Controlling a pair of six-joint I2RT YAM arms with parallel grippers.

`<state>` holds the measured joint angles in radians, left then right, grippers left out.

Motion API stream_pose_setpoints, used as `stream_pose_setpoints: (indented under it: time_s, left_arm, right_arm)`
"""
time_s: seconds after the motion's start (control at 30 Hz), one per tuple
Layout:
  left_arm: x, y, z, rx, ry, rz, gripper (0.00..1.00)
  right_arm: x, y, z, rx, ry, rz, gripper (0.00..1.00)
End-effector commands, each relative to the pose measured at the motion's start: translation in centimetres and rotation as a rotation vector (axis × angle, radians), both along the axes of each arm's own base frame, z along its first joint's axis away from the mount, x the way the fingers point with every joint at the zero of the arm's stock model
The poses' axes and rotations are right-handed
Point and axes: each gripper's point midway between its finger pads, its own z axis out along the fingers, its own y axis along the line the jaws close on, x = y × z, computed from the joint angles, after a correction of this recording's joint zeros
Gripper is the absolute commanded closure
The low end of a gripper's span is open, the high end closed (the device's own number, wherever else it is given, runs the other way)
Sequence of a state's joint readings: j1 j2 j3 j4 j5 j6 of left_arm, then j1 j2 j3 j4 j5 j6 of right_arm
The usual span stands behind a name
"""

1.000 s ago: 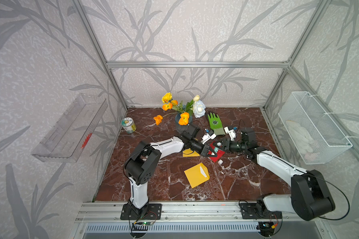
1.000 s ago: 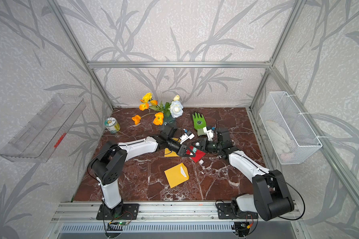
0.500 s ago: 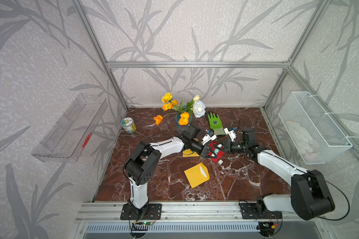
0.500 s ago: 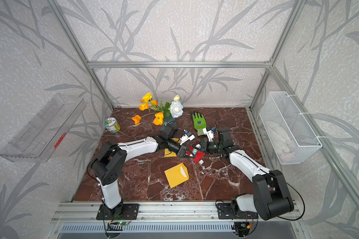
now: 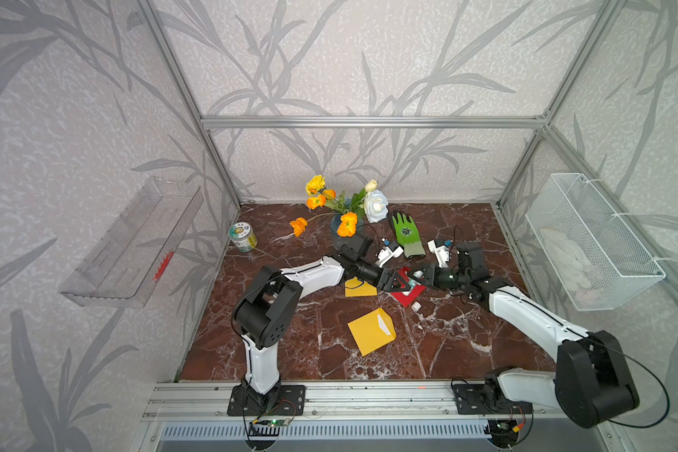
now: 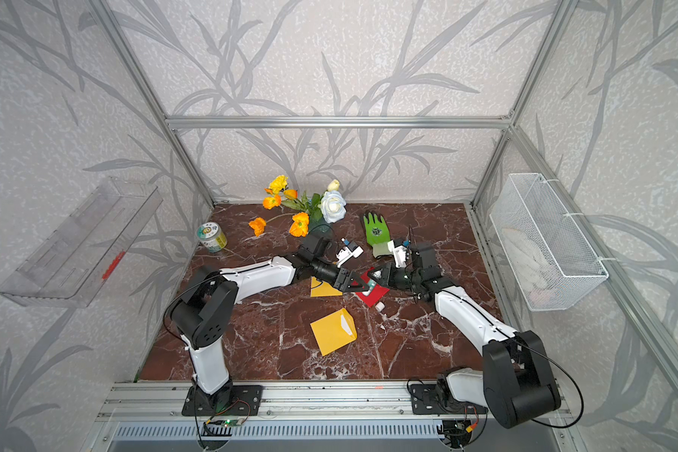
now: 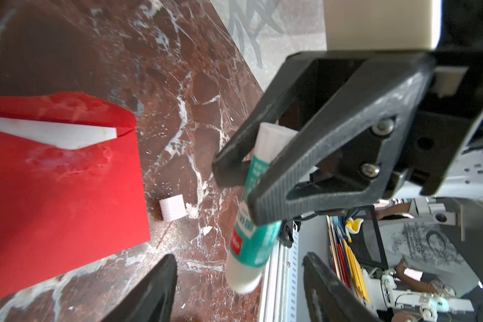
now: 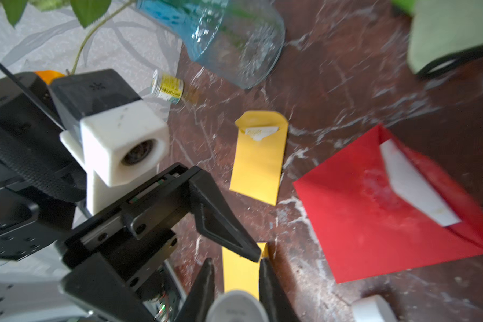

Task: Seal the envelope with a glue stick
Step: Unscrew the glue stick, then apply the envelope at the center of the board.

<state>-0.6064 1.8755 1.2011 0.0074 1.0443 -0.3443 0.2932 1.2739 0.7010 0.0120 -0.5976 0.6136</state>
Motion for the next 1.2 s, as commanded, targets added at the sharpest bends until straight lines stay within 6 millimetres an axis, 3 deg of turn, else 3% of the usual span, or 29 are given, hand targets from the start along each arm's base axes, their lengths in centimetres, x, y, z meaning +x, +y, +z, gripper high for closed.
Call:
stream_pose_setpoints:
  time_s: [0.0,0.07,0.13,0.33,0.6,0.93,1.17]
  left_arm:
    - [2.3,0.6,0.3,-0.006,0.009,0.121,0.28]
    - [3.2,1.0,-0.8,0.024,0.027,0.178,0.32]
    - [3.7,1.3,-2.3,0.065,0.047,0.214,0.45]
    - [4.6,1.5,-4.8,0.126,0.071,0.270,1.00]
    - [5.7,2.2,-7.5,0.227,0.044,0.335,1.00]
    - [4.9,1.0,-10.9,0.380,-0.064,0.309,1.00]
    - [4.9,0.8,-11.7,0.410,-0.072,0.301,1.00]
  right_arm:
    - [2.6,-2.2,0.0,-0.152,-0.143,-0.208,1.00]
    - [3.4,-2.9,-0.2,-0.258,-0.199,-0.297,1.00]
    - [3.9,-3.4,-0.7,-0.339,-0.217,-0.380,1.00]
    - [5.0,-3.3,-3.9,-0.519,-0.152,-0.451,1.00]
    - [6.4,-3.4,-5.2,-0.523,-0.170,-0.537,1.00]
    - [7.5,-2.7,-6.5,-0.526,-0.149,-0.543,1.00]
    - [7.7,-2.4,-7.6,-0.535,-0.132,-0.537,1.00]
